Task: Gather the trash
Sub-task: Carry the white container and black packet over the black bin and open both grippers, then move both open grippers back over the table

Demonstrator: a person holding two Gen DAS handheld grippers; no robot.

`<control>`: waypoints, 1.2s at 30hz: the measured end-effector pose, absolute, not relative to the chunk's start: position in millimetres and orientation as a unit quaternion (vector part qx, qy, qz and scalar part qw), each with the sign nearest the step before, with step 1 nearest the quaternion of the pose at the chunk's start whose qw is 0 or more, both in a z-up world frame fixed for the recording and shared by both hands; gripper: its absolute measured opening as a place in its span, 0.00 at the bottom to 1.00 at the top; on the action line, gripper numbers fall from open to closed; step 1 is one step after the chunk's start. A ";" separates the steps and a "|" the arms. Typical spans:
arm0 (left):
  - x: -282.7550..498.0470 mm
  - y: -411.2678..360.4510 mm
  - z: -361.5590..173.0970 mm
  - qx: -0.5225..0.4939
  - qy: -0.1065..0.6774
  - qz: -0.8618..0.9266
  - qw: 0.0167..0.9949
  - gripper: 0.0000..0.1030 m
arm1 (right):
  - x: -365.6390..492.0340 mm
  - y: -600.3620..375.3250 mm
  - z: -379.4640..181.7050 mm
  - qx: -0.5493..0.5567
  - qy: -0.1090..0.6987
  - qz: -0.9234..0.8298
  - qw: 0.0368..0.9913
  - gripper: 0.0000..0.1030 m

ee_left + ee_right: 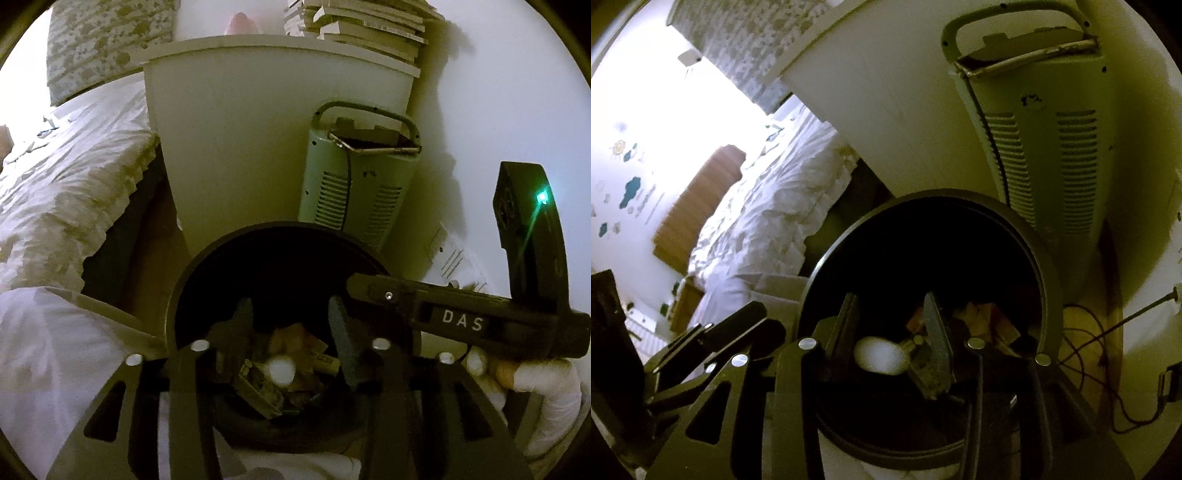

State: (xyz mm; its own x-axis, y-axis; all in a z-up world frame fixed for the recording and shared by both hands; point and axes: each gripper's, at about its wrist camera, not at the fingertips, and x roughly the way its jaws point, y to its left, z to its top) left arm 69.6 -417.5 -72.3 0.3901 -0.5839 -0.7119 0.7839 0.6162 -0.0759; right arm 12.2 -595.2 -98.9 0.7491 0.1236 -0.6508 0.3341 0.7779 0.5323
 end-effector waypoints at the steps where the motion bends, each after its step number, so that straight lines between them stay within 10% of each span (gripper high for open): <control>1: 68.8 -416.4 -70.9 0.137 0.361 -0.415 0.824 0.54 | 11.7 -595.0 -97.8 0.328 0.348 -0.060 0.876 0.37; 8: 66.5 -407.3 -62.9 0.129 0.353 -0.409 0.832 0.67 | 12.9 -589.7 -93.1 0.323 0.349 -0.059 0.878 0.37; 20: 68.9 -371.9 -47.4 0.115 0.334 -0.376 0.857 0.92 | 17.7 -566.0 -78.5 0.315 0.344 -0.033 0.884 0.66; 26: 75.1 -344.9 -44.0 0.109 0.333 -0.350 0.868 0.94 | 32.1 -542.6 -75.2 0.303 0.365 -0.007 0.880 0.85; 36: 96.0 -272.7 -42.2 0.087 0.342 -0.295 0.888 0.94 | 54.6 -498.3 -65.7 0.294 0.387 0.050 0.873 0.88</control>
State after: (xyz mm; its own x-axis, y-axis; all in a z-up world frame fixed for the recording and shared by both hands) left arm 96.0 -272.7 -42.2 0.5919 -0.4635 -0.6594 0.5828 0.8113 -0.0472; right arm 54.6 -498.3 -65.7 0.6958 0.3147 -0.6457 0.1402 0.8221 0.5518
